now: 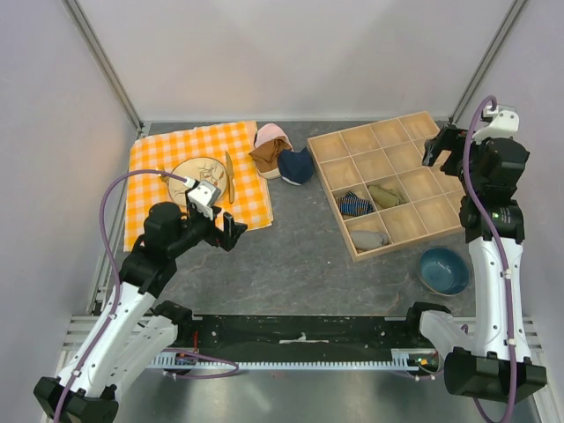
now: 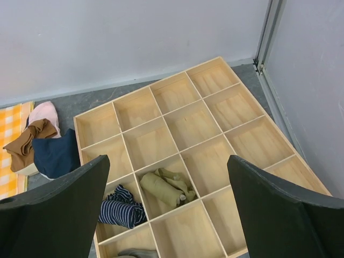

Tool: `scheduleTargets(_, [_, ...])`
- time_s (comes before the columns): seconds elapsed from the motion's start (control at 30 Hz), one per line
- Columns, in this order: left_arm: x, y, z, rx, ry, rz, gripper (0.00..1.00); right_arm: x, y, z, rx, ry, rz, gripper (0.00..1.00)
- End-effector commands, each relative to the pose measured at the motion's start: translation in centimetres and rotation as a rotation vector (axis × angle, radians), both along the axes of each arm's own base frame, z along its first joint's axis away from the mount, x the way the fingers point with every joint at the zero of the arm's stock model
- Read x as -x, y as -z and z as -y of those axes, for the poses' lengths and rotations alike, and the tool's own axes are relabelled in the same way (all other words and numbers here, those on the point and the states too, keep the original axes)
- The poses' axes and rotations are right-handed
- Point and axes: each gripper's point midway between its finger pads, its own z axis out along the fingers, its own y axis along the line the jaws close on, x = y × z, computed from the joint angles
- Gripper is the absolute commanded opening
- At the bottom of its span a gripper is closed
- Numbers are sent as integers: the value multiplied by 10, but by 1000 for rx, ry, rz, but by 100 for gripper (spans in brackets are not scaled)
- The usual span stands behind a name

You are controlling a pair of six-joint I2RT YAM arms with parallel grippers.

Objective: Roll the underwear
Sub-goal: Pick up the underwear from the center of the board.

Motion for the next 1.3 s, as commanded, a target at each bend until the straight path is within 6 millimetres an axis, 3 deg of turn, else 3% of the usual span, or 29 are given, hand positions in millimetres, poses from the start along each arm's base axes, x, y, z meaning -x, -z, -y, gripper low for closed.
scheduleTargets(0.0, [-2, -8, 3, 47, -12, 4, 96, -4, -24, -7, 24, -52, 64, 98])
scheduleTargets(0.13, [-4, -4, 4, 47, -10, -14, 97, -11, -7, -44, 50, -306, 36, 98])
scheduleTargets(0.2, [-5, -2, 5, 48, -7, -25, 97, -4, 5, -74, 82, -519, 32, 98])
scheduleTargets(0.23, [-5, -2, 6, 48, -6, -29, 97, -1, 17, -79, 156, -596, 15, 98])
scheduleTargets(0.5, [-18, 4, 29, 180, 27, -166, 99, 3, 75, -114, 52, -848, -52, 98])
scheduleTargets(0.57, [-33, 18, 38, 225, -2, -277, 99, 1, 93, -114, 49, -854, -73, 98])
scheduleTargets(0.6, [-41, 16, 45, 242, 6, -305, 99, 1, 100, -114, 46, -854, -80, 98])
scheduleTargets(0.63, [-53, 35, 50, 240, -11, -380, 99, 0, 101, -114, 57, -855, -62, 98])
scheduleTargets(0.67, [-61, 41, 55, 263, -30, -436, 99, 3, 114, -114, 42, -856, -79, 98])
scheduleTargets(0.73, [-79, 37, 68, 297, -11, -466, 95, 8, 115, -118, 41, -868, -45, 98])
scheduleTargets(0.77, [-93, 55, 76, 316, -24, -529, 93, 13, 126, -120, 28, -877, -60, 98])
scheduleTargets(0.8, [-105, 45, 84, 345, -6, -521, 92, 14, 130, -120, 25, -880, -60, 98])
scheduleTargets(0.83, [-114, 51, 89, 352, -15, -546, 87, 17, 135, -122, 22, -898, -66, 98])
scheduleTargets(0.87, [-129, 68, 95, 361, -27, -584, 86, 18, 136, -121, 29, -898, -70, 98])
scheduleTargets(0.93, [-156, 69, 103, 371, -43, -584, 80, 17, 136, -120, 33, -895, -85, 98])
scheduleTargets(0.97, [-166, 94, 107, 360, -62, -635, 78, 16, 133, -121, 33, -901, -81, 98])
scheduleTargets(1.0, [-182, 86, 113, 375, -53, -612, 77, 17, 133, -121, 27, -903, -86, 98])
scheduleTargets(1.1, [-213, 105, 122, 389, -82, -634, 72, 18, 130, -123, 27, -913, -81, 98])
scheduleTargets(1.27, [-245, 136, 121, 372, -181, -643, 68, 16, 131, -119, 58, -895, -93, 98])
